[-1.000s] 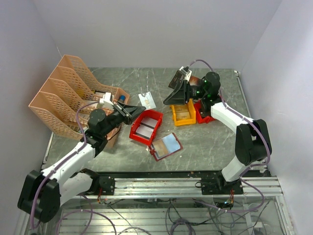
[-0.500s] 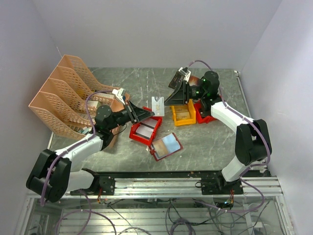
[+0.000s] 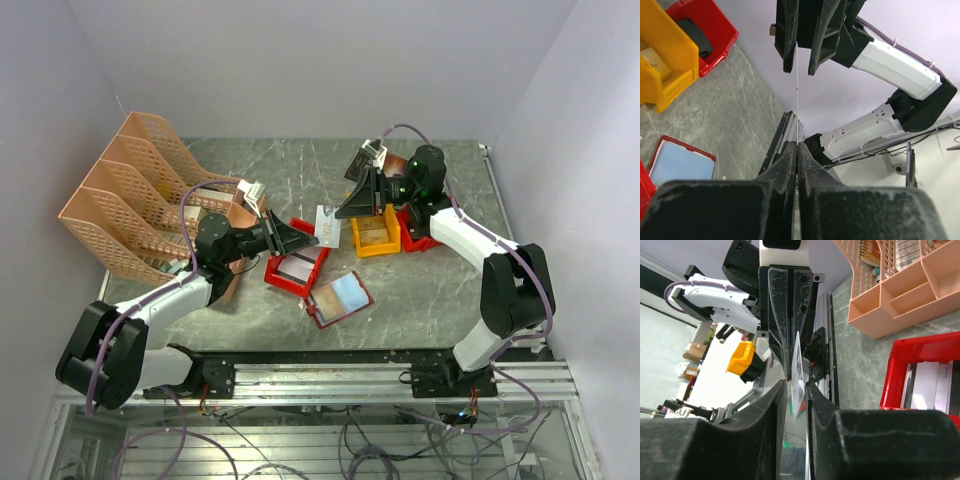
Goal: Put the credit cards into the card holder
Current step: Pick up the credit card from the storage box, then insert the credit card into the card holder.
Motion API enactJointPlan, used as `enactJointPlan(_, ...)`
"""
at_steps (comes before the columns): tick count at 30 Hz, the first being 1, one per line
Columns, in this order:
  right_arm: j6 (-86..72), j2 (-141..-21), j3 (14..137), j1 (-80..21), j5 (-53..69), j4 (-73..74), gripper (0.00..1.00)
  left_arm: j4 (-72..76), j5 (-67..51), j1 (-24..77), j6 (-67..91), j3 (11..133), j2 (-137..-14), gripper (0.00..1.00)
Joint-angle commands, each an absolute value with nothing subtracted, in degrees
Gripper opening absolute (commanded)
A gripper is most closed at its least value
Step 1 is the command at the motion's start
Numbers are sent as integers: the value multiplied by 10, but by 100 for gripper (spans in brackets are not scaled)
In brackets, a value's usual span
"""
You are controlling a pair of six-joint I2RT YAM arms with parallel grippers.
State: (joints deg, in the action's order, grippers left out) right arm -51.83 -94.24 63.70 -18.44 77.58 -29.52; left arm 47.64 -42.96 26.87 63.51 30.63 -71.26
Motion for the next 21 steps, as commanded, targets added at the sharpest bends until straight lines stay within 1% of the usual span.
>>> enactJointPlan(1, -519, -944, 657, -191, 790, -303, 20, 467, -459, 274, 598, 332, -717, 7)
enactJointPlan(4, -522, -949, 659, -196, 795, -303, 15, 467, -462, 274, 593, 332, -719, 7)
enactJointPlan(8, -527, -954, 661, -201, 803, -311, 0, 449, -459, 274, 583, 335, -718, 7)
enactJointPlan(9, -529, -954, 660, -201, 805, -318, 0, 434, -456, 274, 579, 335, -716, 10)
enactJointPlan(11, -527, -953, 660, -201, 807, -325, 0, 412, -446, 273, 565, 331, -704, 23)
enactJointPlan(13, -504, -949, 665, -200, 806, -307, 0, 389, -431, 272, 554, 318, -685, 33)
enactJointPlan(15, -438, -943, 673, -198, 801, -244, 0, 369, -414, 269, 542, 301, -655, 37)
enactJointPlan(17, -341, -932, 683, -196, 790, -149, 0, 333, -386, 265, 532, 283, -612, 39)
enactJointPlan(21, -174, -910, 685, -191, 784, -13, 0, 241, -302, 264, 506, 243, -505, 42)
